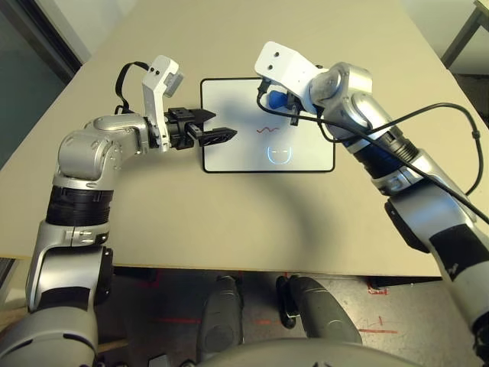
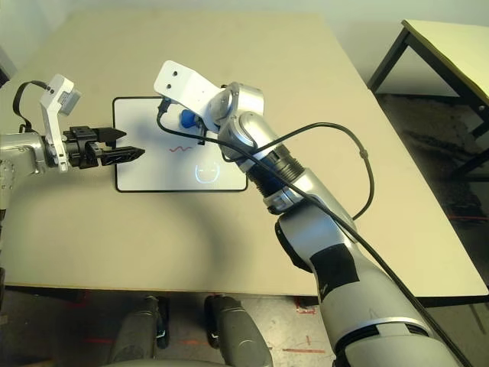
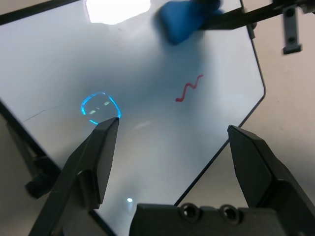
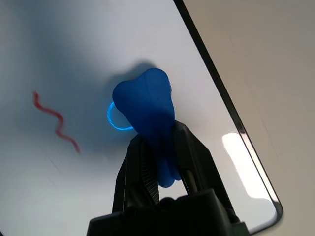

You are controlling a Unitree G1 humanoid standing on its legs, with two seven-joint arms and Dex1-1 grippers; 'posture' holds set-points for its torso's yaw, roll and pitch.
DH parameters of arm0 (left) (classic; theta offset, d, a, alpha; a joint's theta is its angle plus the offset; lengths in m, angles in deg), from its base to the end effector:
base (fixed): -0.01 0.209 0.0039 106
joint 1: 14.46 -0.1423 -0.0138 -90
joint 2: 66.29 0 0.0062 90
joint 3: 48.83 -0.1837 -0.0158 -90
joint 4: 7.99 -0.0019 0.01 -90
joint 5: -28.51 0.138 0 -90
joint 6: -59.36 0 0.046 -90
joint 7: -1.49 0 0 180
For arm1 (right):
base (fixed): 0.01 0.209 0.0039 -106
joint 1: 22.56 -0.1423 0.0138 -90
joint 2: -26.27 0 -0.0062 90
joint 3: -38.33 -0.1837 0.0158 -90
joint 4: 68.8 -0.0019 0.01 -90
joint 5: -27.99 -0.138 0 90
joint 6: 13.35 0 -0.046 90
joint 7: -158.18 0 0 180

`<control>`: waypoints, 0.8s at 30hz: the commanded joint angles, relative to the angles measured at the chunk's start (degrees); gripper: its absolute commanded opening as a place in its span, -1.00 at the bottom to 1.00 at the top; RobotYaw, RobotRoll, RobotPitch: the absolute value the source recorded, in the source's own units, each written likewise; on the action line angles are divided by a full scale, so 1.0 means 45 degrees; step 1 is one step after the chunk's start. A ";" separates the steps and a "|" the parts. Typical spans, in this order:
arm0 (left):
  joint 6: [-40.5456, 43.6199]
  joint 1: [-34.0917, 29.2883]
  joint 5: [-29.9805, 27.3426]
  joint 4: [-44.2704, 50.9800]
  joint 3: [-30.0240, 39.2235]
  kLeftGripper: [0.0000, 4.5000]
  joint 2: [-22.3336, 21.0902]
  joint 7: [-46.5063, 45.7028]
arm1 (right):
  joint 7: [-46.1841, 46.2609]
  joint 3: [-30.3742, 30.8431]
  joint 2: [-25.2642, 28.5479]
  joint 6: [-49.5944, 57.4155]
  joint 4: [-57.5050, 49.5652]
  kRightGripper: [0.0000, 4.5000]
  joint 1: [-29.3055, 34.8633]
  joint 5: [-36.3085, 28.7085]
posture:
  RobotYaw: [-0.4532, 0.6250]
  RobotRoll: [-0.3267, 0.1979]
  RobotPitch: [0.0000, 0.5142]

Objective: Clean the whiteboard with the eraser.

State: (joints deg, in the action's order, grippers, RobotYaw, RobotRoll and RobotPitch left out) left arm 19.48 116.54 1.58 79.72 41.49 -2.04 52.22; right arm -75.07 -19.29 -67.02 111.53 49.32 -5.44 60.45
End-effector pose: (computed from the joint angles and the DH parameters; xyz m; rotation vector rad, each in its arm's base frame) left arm 0.2890 0.2417 0.2251 0.1464 0.2873 -0.8502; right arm 0.3362 -0.0472 0.2685 -1.2607 0.2346 0.7472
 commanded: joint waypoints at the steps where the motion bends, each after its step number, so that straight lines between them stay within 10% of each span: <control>1: 0.0271 -0.0278 -0.0066 0.0319 0.0147 1.00 -0.0070 -0.0111 | 0.0301 0.0119 -0.0562 -0.0359 0.0966 -0.73 -0.0438 -0.0111 | -0.17 0.25 -0.39; 13: 0.0717 -0.0632 -0.0260 0.0921 0.0419 1.00 -0.0036 -0.0459 | 0.1286 -0.0126 -0.1600 -0.1695 0.3571 -0.73 -0.1508 -0.0346 | -0.12 0.25 -0.38; 24: 0.0757 -0.0418 -0.0266 0.0819 0.0273 1.00 -0.0081 -0.0451 | -0.0108 0.0204 0.0624 -0.0003 -0.0427 -0.73 0.1446 0.0088 | -0.16 0.25 -0.41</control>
State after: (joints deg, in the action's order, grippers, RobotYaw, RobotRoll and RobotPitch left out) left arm 22.69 114.52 0.25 83.62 43.01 -2.13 50.03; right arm -73.85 -19.36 -65.79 108.43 47.11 -1.88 60.02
